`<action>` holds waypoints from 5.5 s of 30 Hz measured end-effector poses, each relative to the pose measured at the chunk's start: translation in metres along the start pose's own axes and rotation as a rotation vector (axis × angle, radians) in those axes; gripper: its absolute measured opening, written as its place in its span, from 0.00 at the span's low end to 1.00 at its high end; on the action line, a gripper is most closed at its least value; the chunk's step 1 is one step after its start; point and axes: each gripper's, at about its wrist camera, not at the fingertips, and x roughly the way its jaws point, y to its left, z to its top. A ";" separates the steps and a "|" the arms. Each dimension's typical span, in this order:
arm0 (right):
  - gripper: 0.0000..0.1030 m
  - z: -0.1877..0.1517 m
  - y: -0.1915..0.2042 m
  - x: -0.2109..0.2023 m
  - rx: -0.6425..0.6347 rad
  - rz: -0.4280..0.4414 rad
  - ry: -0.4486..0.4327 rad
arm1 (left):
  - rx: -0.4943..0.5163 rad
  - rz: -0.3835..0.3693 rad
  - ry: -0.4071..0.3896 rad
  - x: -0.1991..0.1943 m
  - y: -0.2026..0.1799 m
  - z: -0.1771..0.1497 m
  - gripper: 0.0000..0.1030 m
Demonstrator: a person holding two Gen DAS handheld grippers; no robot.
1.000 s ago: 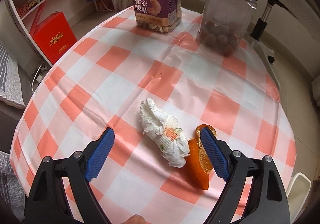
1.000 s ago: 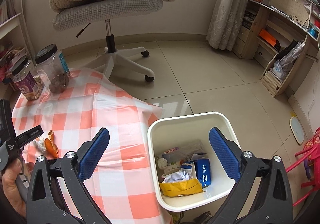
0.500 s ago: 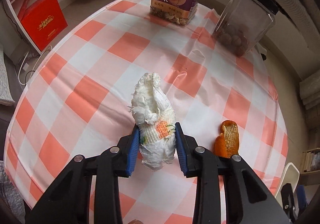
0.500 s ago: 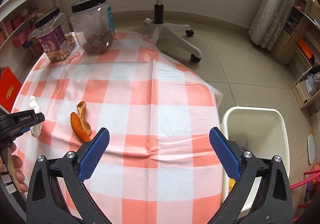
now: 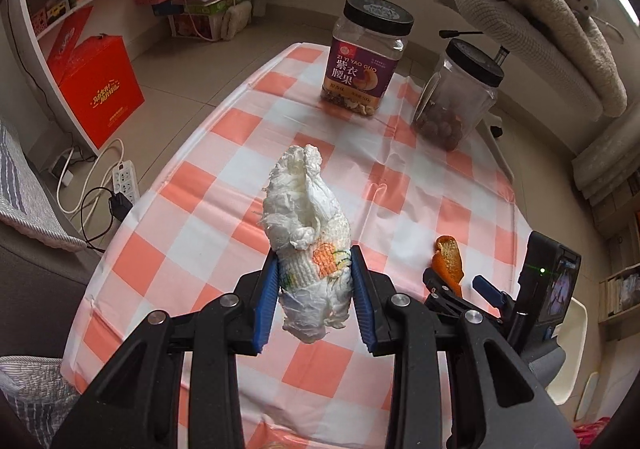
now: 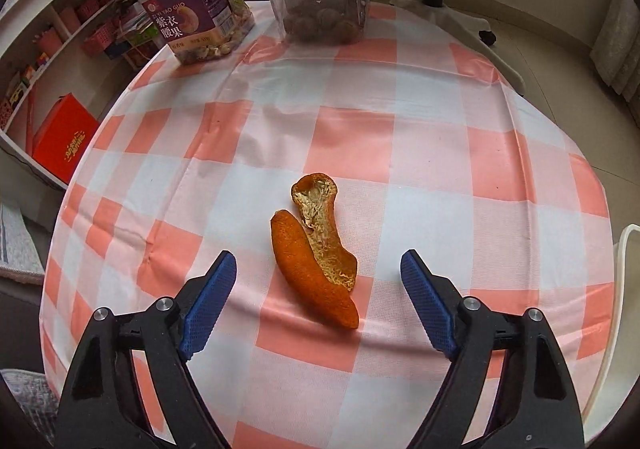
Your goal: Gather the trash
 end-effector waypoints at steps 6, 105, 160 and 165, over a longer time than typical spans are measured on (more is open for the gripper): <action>0.26 0.002 -0.004 -0.001 0.040 0.048 -0.005 | 0.028 0.022 0.015 0.007 0.006 -0.005 0.33; 0.91 -0.106 -0.279 -0.286 0.387 -0.351 -0.425 | 0.468 -0.249 -0.108 -0.053 -0.283 -0.117 0.33; 0.93 -0.123 -0.088 -0.297 0.213 -0.455 -0.708 | 0.274 0.014 -0.532 -0.144 -0.122 -0.113 0.94; 0.93 -0.116 -0.080 -0.288 0.188 -0.438 -0.687 | 0.239 0.020 -0.515 -0.141 -0.109 -0.106 0.94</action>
